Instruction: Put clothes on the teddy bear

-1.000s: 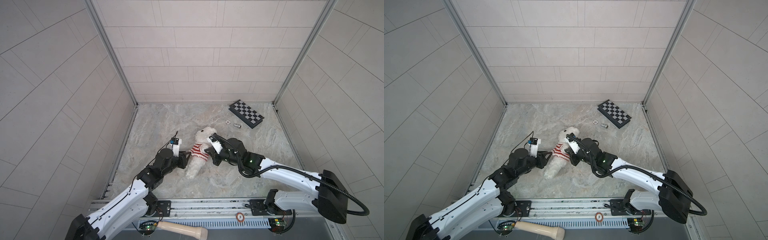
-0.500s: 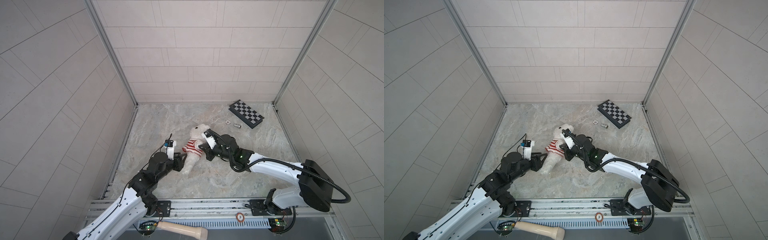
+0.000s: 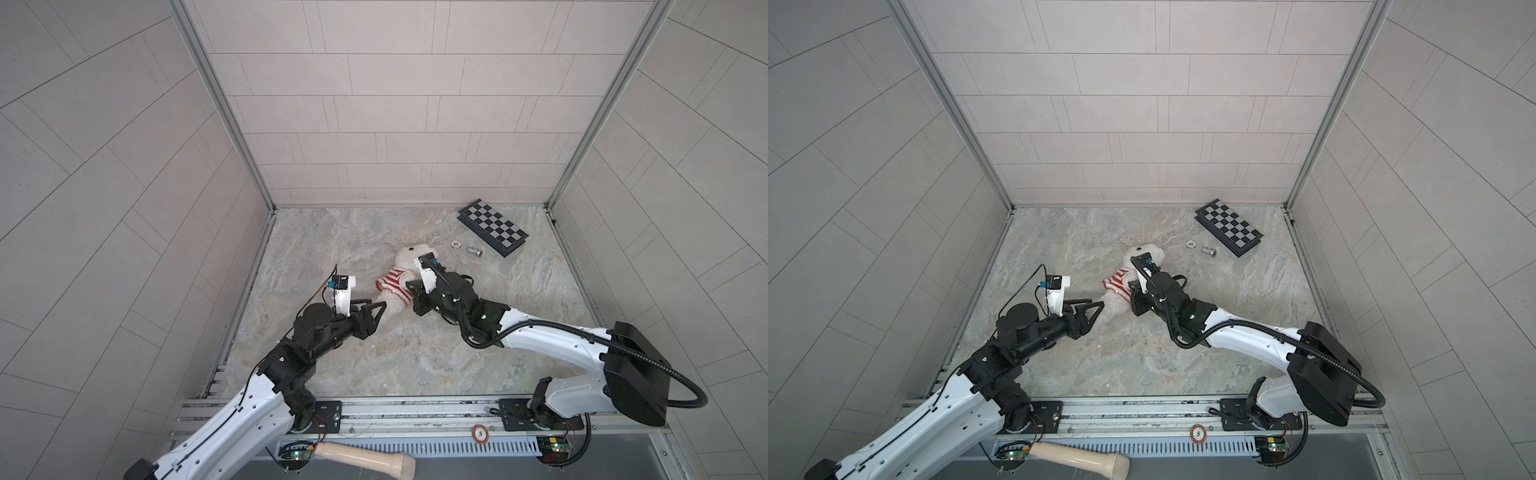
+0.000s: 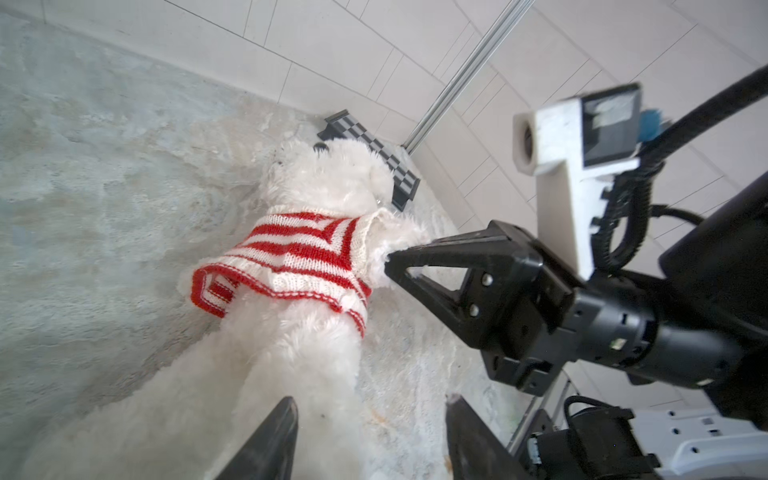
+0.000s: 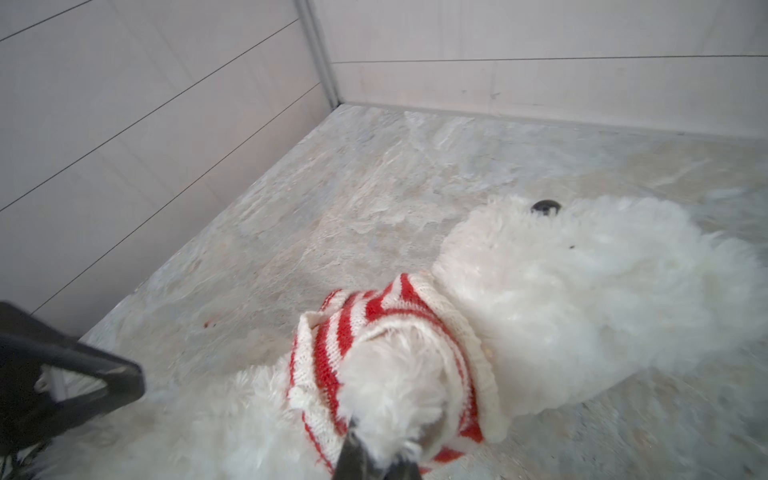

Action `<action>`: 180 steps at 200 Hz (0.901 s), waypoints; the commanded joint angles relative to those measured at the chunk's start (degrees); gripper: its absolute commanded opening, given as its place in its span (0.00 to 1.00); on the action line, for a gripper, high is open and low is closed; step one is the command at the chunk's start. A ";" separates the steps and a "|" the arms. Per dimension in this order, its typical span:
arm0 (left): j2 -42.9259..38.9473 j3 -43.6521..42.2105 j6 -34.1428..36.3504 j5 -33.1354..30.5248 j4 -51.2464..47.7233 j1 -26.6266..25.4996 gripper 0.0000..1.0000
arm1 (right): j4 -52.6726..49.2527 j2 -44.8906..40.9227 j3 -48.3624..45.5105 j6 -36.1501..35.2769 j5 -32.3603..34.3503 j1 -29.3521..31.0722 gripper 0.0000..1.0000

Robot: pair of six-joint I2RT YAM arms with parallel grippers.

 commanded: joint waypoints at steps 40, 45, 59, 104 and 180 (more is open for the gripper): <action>6.19 -1.86 -5.64 0.07 12.18 -3.38 0.56 | -6.68 -3.38 4.05 11.49 21.39 5.15 0.00; 7.09 -1.66 -5.77 -0.20 12.69 -3.74 0.55 | -6.79 -3.50 4.07 12.16 21.93 5.43 0.00; 10.30 -0.79 -6.49 -0.02 14.80 -4.25 0.51 | -6.40 -3.65 3.75 13.76 23.02 6.22 0.00; 20.69 2.39 -9.43 -0.77 19.50 -4.60 0.40 | -5.49 -3.71 3.52 14.81 23.49 7.84 0.00; 28.26 4.39 -9.82 -0.14 24.54 -4.60 0.32 | -3.77 -3.13 2.53 16.73 21.97 9.03 0.00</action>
